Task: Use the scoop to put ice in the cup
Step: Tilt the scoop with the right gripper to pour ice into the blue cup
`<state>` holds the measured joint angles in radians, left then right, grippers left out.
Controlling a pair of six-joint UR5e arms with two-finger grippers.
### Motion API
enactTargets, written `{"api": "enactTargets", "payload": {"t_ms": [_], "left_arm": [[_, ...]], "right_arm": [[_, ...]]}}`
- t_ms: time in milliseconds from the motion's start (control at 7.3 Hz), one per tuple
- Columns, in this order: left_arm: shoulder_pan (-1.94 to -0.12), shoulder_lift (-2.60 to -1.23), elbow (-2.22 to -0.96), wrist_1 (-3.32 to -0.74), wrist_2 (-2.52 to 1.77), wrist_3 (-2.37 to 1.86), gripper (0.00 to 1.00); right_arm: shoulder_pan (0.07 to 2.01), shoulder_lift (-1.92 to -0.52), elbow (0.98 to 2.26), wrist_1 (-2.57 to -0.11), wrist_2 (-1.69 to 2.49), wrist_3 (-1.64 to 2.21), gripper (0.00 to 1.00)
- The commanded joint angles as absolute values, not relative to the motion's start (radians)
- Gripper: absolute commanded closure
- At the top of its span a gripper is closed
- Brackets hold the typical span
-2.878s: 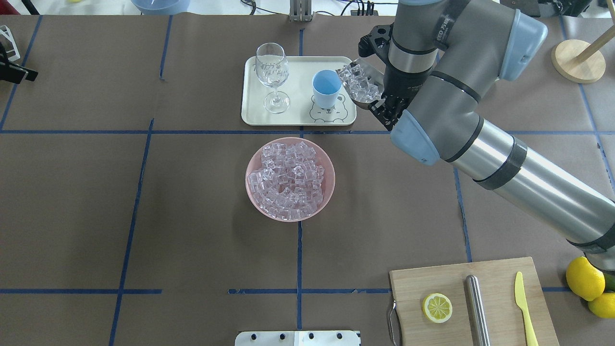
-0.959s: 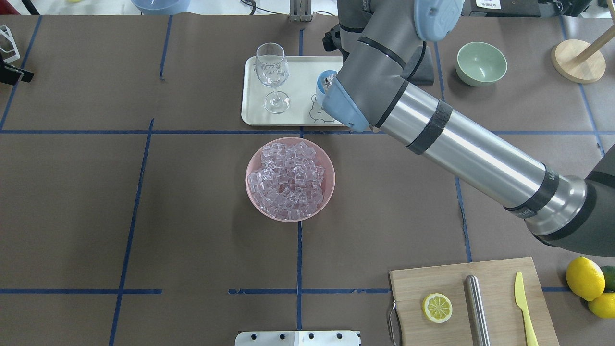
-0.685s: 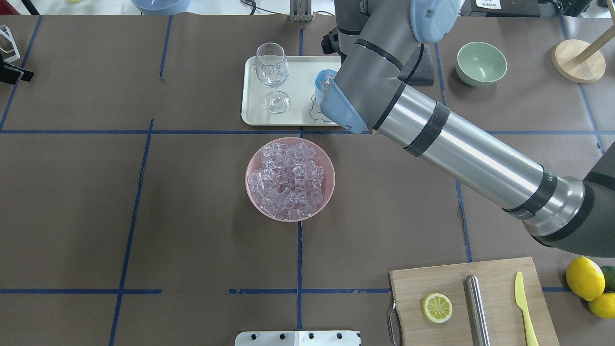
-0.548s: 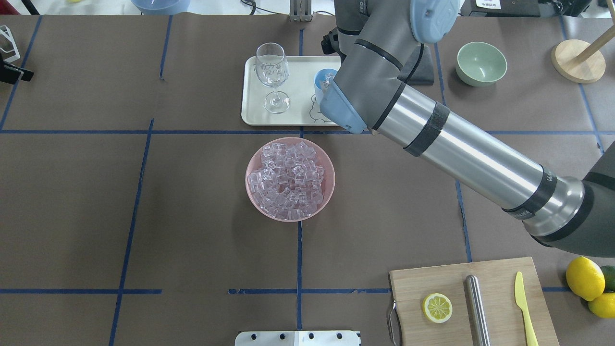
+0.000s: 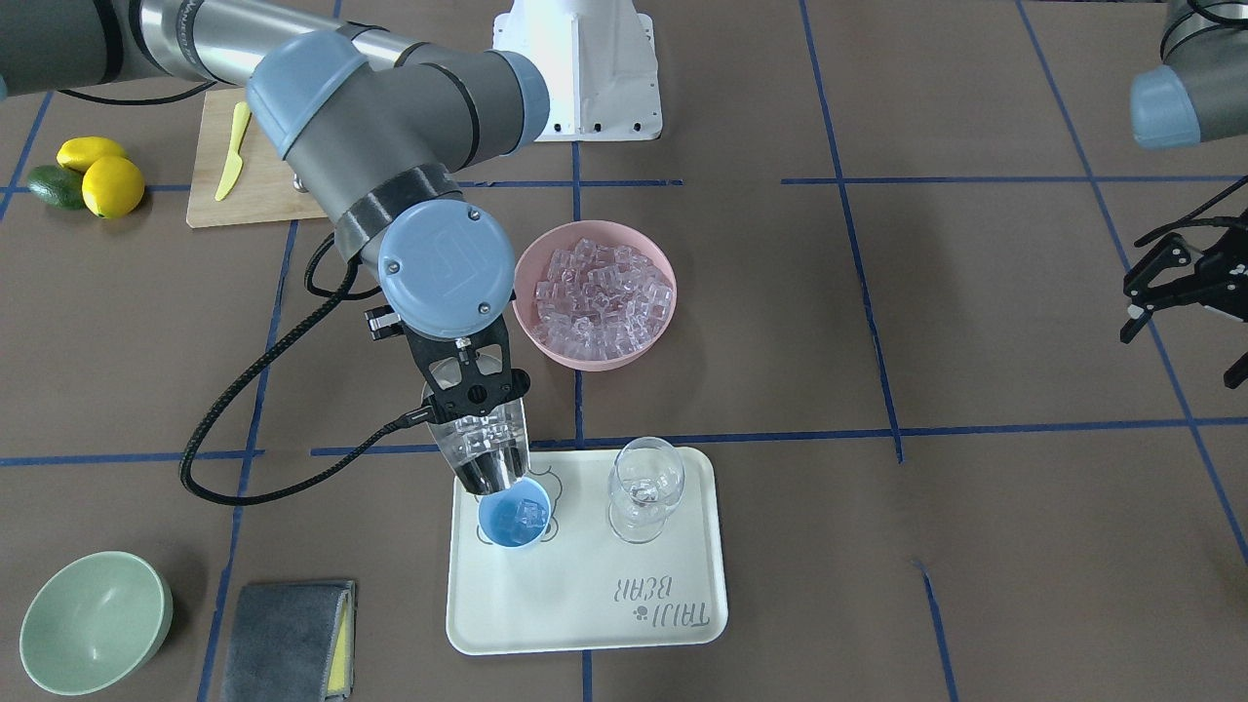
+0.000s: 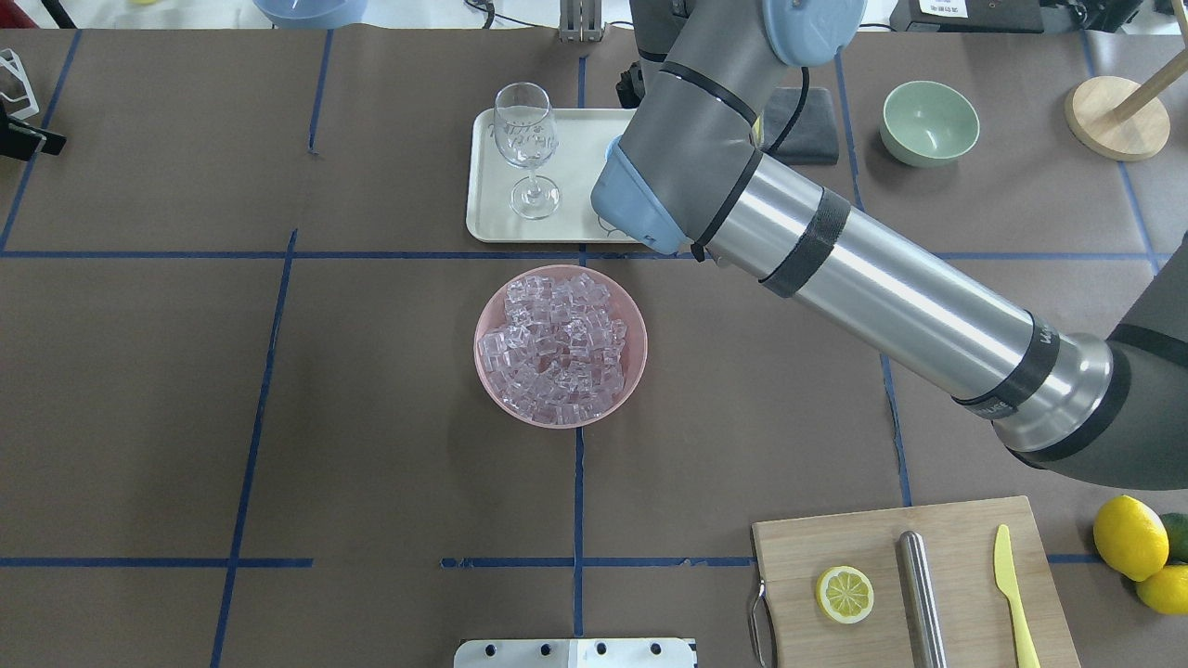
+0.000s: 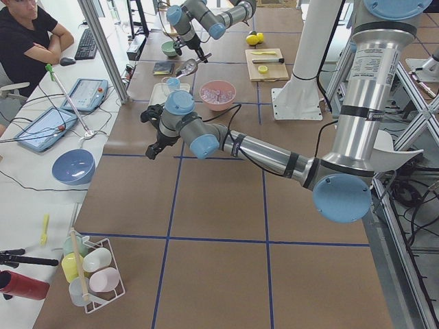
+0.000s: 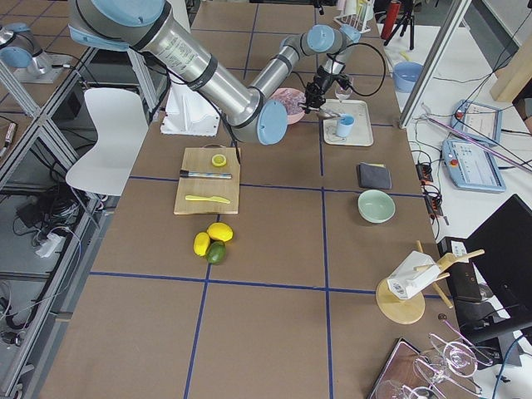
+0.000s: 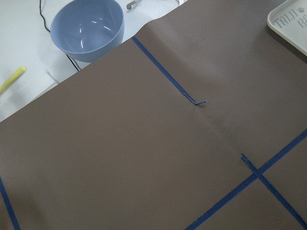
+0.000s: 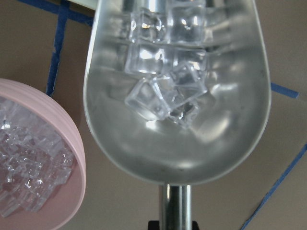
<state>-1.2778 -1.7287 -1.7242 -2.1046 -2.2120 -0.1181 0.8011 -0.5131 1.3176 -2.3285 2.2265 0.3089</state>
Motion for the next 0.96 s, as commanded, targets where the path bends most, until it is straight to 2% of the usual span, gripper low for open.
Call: {"api": "enactTargets", "payload": {"t_ms": [0, 822], "left_arm": [[-1.278, -1.729, -1.726, -2.105, -2.212, -0.118, 0.0], [-1.279, -1.726, -1.747, -2.102, -2.212, -0.118, 0.0]], "right_arm": [[0.802, -0.502, 1.316, -2.365, 2.227, 0.308, 1.0], [0.807, -0.459, 1.267, -2.382, 2.233, 0.308, 1.0]]}}
